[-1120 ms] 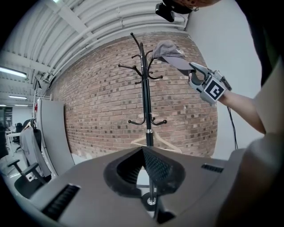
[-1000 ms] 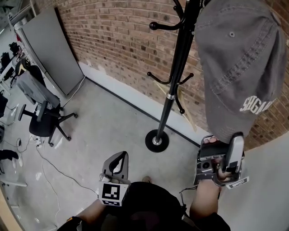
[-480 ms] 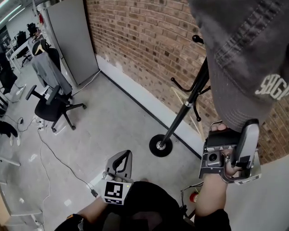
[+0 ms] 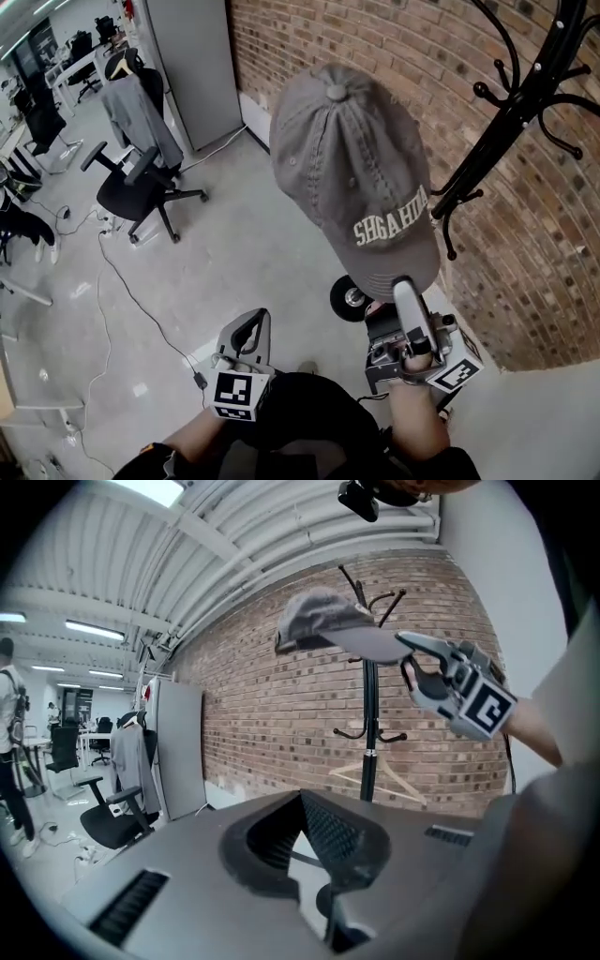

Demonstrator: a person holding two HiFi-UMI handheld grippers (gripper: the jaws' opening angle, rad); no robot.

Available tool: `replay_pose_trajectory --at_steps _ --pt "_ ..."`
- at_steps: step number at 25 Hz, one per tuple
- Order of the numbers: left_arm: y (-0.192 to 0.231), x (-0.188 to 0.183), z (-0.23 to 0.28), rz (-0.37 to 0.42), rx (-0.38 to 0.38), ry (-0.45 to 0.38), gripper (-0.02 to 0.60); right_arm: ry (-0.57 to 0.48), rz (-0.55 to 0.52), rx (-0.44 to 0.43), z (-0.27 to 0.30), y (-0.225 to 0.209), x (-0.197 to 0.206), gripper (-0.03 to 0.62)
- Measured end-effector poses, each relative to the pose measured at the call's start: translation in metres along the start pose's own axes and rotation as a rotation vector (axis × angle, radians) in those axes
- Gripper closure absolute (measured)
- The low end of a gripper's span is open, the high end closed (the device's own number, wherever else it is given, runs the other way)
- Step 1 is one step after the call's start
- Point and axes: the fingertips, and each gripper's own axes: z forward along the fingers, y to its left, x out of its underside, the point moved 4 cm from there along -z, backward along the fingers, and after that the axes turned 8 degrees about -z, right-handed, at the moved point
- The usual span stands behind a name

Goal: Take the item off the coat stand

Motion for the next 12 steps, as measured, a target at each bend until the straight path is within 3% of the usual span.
replay_pose_trajectory --at_steps 6,12 --pt "0.005 0.001 0.017 -0.044 0.011 0.041 0.557 0.120 0.112 0.248 -0.066 -0.053 0.063 0.563" --pt "-0.016 0.027 0.029 -0.035 0.092 0.146 0.557 0.282 0.058 0.468 -0.139 -0.064 0.111 0.563"
